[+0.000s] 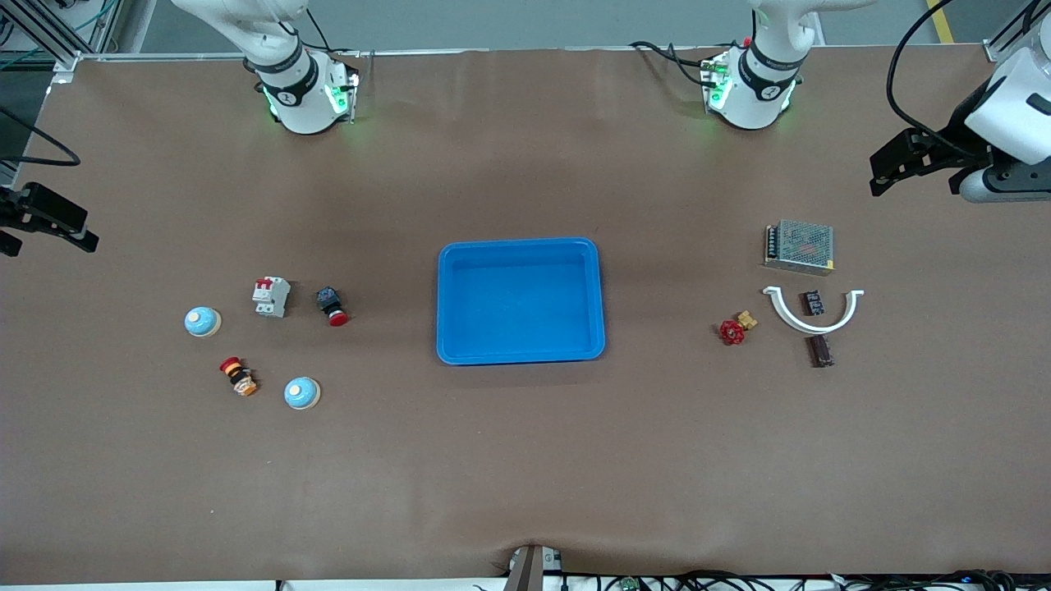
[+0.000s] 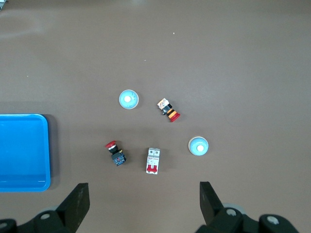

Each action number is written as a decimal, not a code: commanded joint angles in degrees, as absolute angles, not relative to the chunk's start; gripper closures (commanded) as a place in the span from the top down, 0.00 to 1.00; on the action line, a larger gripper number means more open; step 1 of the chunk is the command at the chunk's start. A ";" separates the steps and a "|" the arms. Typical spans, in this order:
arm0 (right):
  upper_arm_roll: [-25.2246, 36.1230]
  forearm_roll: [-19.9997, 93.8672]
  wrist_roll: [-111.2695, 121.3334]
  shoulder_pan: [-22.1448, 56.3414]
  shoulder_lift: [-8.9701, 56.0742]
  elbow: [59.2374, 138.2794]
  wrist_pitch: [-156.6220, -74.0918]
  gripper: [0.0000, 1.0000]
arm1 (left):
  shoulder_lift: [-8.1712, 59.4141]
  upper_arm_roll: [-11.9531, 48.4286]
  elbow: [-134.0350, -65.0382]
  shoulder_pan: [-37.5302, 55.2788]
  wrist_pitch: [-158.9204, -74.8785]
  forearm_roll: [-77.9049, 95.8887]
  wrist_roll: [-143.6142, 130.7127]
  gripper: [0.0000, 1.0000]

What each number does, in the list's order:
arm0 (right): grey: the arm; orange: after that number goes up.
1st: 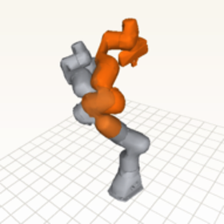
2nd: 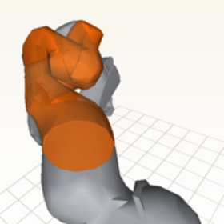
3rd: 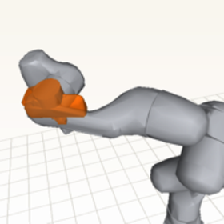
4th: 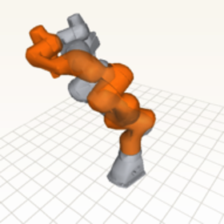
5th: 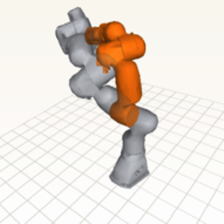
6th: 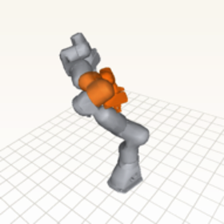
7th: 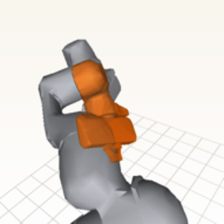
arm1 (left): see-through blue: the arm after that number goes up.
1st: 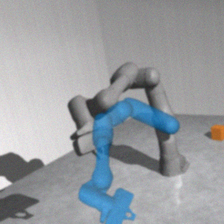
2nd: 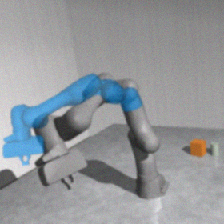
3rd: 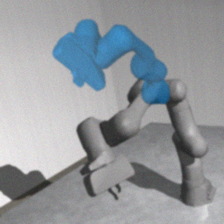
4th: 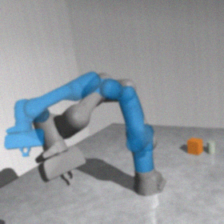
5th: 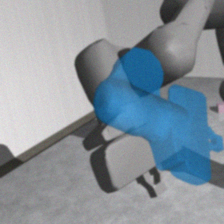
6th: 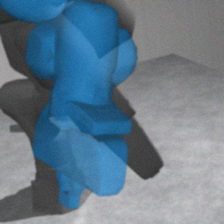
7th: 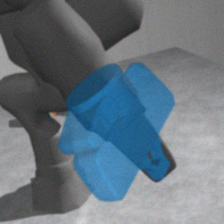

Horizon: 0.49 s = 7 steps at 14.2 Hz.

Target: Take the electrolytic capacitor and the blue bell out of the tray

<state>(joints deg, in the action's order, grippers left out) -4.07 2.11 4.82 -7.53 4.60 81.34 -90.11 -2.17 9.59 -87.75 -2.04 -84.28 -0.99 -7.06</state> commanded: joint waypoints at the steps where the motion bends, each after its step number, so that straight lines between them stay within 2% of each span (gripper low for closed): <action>1: -4.75 3.25 4.57 -8.61 4.04 82.00 -89.91 1.00 | -3.34 9.49 -88.59 -2.11 -84.11 -0.09 -5.63 1.00; 7: -4.75 3.16 4.57 -8.61 3.96 82.53 -90.00 1.00 | -3.25 9.49 -88.51 -2.11 -83.94 -0.26 -5.54 1.00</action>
<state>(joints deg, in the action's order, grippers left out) -4.07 2.14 4.82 -7.53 4.60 81.83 -90.11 -2.17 9.59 -87.75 -2.04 -84.28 -0.99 -6.78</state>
